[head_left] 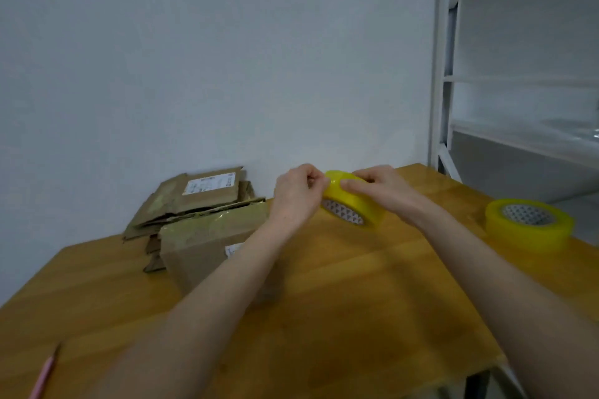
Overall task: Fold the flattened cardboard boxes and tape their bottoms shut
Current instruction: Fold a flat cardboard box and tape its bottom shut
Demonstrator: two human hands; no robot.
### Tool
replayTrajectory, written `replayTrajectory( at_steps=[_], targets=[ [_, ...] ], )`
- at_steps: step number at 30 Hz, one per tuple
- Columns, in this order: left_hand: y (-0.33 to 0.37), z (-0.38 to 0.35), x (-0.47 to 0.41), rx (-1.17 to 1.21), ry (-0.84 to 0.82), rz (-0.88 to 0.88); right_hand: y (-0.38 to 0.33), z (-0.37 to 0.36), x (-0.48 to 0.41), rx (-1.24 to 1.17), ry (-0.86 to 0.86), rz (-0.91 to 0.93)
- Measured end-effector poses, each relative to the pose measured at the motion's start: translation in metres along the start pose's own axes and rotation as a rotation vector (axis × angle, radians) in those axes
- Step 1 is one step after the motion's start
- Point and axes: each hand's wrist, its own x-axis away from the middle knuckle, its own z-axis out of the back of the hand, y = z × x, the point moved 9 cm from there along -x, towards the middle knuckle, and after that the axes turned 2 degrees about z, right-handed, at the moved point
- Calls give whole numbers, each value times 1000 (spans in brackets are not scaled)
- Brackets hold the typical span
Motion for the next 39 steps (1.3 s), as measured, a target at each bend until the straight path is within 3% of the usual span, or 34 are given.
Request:
replayTrajectory(
  at_steps=[4,10,13,18,27,32,39],
  targets=[
    [2,58,-23,287,26,141,-67,6,-11,-192,101,129],
    [-31,117,-26,626,139,331,-79,-36,-24,-316,-181,60],
    [-50,131,-25,699,161,366,-78,-54,-34,-292,-152,56],
    [-87,154,-21,683,236,423,-123,-54,-57,-286,-24,198],
    [-162,183,4,674,314,543,-149,-114,-90,67,-226,279],
    [-199,177,28,556,317,632,-149,-150,-96,264,-321,323],
    [-221,163,49,547,316,684,-131,-161,-99,218,-362,242]
  ],
)
